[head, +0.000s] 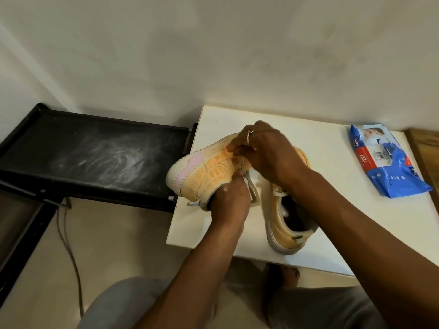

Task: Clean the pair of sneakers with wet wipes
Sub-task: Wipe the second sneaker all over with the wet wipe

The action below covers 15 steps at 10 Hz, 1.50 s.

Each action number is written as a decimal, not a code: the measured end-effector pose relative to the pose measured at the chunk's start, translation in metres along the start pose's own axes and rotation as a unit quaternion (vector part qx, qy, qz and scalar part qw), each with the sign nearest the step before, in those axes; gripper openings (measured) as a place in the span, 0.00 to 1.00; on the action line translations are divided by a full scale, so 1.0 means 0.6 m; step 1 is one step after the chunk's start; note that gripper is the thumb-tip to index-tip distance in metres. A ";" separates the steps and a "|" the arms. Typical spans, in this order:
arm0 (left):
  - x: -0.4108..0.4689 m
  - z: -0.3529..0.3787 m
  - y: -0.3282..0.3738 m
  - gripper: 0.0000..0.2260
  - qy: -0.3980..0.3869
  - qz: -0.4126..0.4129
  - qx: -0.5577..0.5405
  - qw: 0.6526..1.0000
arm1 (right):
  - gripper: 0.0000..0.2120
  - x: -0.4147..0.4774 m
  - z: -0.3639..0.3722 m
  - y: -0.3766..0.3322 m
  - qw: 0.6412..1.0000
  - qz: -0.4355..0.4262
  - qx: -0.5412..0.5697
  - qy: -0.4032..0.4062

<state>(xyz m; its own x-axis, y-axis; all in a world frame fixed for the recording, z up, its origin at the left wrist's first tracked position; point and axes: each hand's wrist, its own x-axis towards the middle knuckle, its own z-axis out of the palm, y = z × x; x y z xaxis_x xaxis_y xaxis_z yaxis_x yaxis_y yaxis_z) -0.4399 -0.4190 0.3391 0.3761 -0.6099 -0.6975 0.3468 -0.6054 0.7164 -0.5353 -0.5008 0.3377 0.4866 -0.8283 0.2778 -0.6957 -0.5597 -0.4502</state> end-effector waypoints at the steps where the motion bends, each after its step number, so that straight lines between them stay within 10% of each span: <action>1: 0.003 0.002 0.002 0.28 0.010 -0.038 -0.008 0.999 | 0.08 -0.003 0.001 -0.028 0.996 -0.056 0.058 -0.044; 2: -0.003 -0.002 0.009 0.08 -0.003 -0.052 -0.039 0.998 | 0.07 0.000 -0.003 -0.016 0.999 -0.046 0.004 -0.025; 5: -0.023 -0.002 0.013 0.26 -0.024 -0.088 -0.123 0.988 | 0.08 -0.006 -0.009 -0.035 0.995 -0.086 0.017 -0.057; 8: -0.034 0.004 0.018 0.20 0.062 -0.082 -0.073 0.992 | 0.08 -0.006 -0.011 -0.032 0.997 -0.054 0.020 -0.045; 9: -0.016 0.007 -0.008 0.17 0.001 0.047 0.229 0.972 | 0.09 -0.005 -0.017 -0.052 0.992 -0.104 0.003 -0.074; 10: -0.034 -0.002 0.009 0.24 0.008 -0.074 -0.138 0.988 | 0.08 0.000 -0.023 -0.025 0.996 -0.069 -0.046 -0.040; 13: -0.005 -0.006 -0.009 0.05 -0.039 -0.013 0.092 0.995 | 0.10 -0.004 -0.022 -0.051 0.987 -0.127 -0.063 -0.074; 15: -0.019 0.005 0.004 0.31 -0.001 -0.068 -0.089 0.994 | 0.08 -0.005 -0.021 -0.017 0.997 -0.042 -0.059 -0.016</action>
<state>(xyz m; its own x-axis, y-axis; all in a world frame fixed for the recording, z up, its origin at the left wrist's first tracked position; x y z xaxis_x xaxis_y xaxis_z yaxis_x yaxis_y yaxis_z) -0.4457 -0.4150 0.3485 0.3143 -0.5298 -0.7878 0.5409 -0.5820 0.6072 -0.5364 -0.4929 0.3522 0.5614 -0.7777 0.2828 -0.7075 -0.6283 -0.3236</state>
